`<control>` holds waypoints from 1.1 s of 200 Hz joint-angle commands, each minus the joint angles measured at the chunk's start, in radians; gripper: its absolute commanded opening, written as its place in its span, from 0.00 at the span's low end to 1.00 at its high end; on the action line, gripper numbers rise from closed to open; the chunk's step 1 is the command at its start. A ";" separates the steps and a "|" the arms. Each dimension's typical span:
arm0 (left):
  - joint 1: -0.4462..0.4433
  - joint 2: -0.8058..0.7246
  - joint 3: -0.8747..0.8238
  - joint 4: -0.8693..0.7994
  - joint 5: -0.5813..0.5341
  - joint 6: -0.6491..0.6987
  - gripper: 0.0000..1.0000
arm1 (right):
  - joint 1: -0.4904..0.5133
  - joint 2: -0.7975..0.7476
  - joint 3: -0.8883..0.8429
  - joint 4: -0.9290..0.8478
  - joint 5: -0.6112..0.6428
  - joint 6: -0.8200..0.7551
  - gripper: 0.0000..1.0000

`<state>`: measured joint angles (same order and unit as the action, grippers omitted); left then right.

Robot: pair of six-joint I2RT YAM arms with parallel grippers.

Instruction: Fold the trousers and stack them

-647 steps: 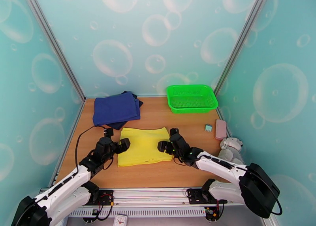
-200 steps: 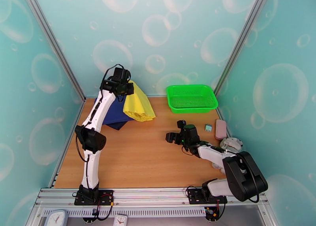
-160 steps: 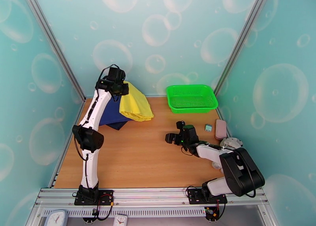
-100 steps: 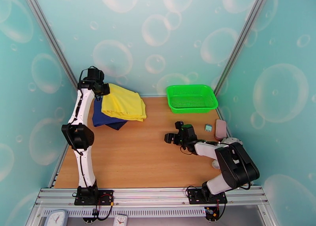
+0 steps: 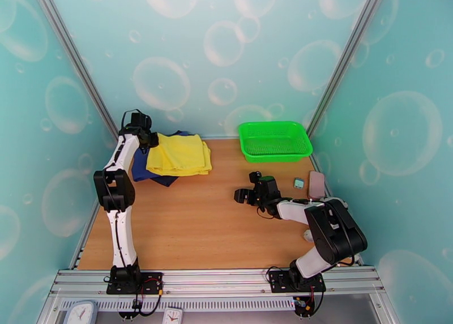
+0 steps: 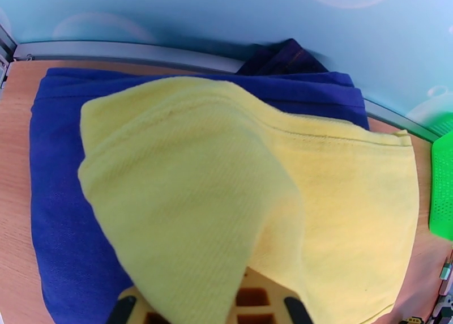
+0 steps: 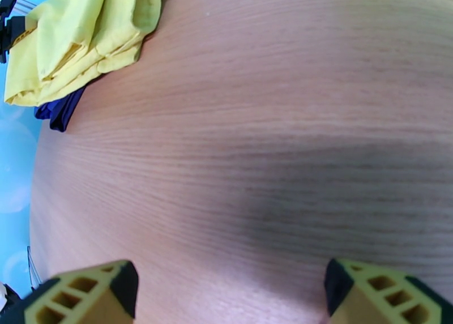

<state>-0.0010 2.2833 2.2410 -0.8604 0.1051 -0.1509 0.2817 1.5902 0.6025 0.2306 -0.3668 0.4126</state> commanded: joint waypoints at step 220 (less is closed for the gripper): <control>0.119 -0.380 -0.702 0.727 -0.256 -0.089 0.72 | 0.083 0.115 0.058 -0.084 -0.004 -0.065 0.93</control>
<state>0.1375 2.0338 1.6516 -0.3008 -0.0341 -0.2272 0.3279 1.6382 0.6628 0.1902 -0.3092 0.3683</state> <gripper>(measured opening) 0.598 0.928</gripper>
